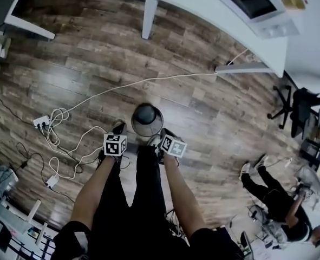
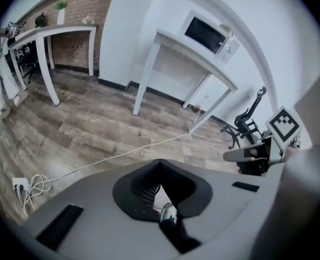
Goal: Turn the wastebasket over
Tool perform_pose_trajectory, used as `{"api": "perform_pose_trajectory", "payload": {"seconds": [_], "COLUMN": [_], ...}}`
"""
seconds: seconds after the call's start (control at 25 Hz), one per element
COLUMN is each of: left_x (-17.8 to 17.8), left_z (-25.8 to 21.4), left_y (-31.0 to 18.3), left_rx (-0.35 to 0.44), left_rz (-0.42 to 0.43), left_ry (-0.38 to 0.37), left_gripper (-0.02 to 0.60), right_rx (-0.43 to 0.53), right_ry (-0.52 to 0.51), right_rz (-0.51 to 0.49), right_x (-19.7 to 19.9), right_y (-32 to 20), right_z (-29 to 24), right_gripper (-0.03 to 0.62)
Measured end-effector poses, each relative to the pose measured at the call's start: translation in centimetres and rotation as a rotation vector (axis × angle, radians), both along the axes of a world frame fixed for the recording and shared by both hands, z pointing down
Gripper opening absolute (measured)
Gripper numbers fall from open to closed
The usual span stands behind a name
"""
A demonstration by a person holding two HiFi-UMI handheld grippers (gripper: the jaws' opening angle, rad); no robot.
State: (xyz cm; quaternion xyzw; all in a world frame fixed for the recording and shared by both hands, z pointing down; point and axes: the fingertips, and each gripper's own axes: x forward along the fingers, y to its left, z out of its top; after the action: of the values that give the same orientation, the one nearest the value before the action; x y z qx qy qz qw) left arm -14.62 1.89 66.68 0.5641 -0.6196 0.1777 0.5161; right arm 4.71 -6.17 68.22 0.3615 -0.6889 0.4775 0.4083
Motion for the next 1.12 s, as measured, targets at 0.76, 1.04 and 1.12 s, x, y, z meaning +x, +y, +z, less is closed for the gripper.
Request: {"api": "perform_pose_trajectory", "payload": {"seconds": [0.76,1.04,1.12], "left_x": [-3.4,-0.1,0.7], "left_z": [-46.2,-57.3,-57.4], "left_y": [-6.5,-6.5,-6.2], "left_rx": [0.732,0.957,0.959], "left_rz": [0.101,0.071,0.073], "left_ry": [-0.302,-0.347,-0.366], "left_gripper": [0.032,0.032,0.032], "right_rx": [0.56,0.808,0.835], "right_ry": [-0.303,-0.441,-0.461], "right_rz": [-0.026,-0.053,-0.071], "right_x": [-4.2,-3.5,-3.5], "right_y": [-5.0,-3.8,-3.1], "right_z": [-38.2,-49.8,-51.4], "right_gripper": [0.032,0.032,0.032]}}
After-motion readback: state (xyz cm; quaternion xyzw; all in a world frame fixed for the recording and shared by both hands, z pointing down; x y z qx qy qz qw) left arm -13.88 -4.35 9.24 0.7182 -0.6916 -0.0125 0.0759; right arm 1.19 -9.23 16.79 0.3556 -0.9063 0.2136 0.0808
